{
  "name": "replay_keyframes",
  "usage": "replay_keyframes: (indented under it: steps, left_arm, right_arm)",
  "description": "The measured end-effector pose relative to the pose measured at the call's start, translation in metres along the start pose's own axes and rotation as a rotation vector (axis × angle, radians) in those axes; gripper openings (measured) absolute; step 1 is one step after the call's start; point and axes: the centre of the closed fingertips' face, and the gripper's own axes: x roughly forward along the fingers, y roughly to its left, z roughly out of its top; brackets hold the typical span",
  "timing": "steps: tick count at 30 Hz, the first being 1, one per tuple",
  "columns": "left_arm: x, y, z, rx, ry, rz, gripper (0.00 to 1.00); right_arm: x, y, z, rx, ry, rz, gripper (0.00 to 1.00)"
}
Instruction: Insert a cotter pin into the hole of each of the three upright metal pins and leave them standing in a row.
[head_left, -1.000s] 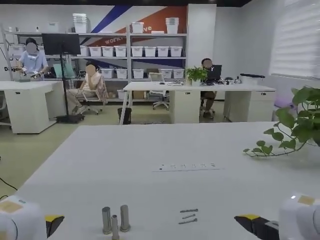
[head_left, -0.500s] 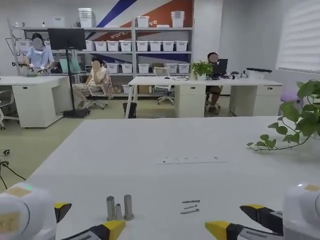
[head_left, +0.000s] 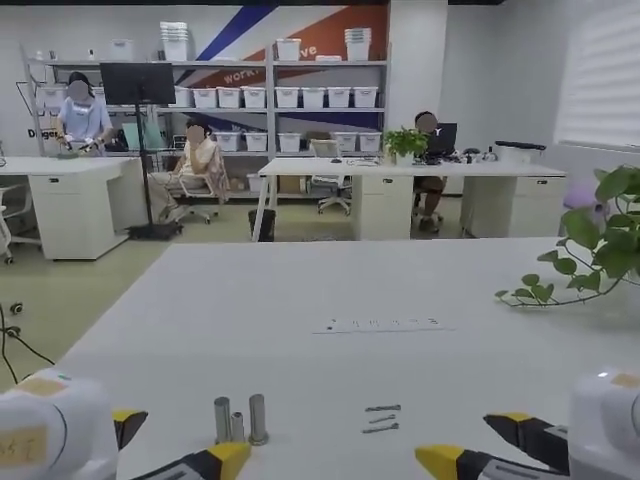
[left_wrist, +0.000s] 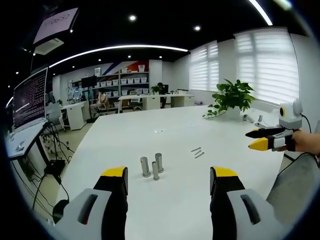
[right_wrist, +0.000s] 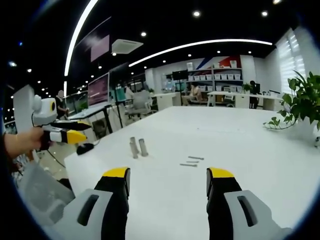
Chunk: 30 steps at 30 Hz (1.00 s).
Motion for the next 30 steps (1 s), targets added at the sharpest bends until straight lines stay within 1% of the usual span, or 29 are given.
replay_keyframes:
  steps: [20,23,27,30]
  left_arm:
    - [0.0003,0.003,-0.003,0.005,0.013,-0.004,0.66]
    - [-0.0011,0.0039,-0.0025,0.014,0.015,-0.003,0.65]
    - [-0.0037,0.0054,0.0008,0.025,0.005,-0.002,0.65]
    - [-0.004,0.0055,0.0003,0.026,0.003,-0.007,0.64]
  right_arm:
    - [0.0042,0.0016,-0.0016,-0.003,0.009,0.0,0.63]
    - [0.0053,0.0029,-0.0005,-0.005,0.005,0.004,0.63]
    - [0.0049,0.0068,0.0011,-0.02,0.006,0.017,0.63]
    - [0.0045,0.0072,-0.0001,-0.028,0.013,0.022,0.63]
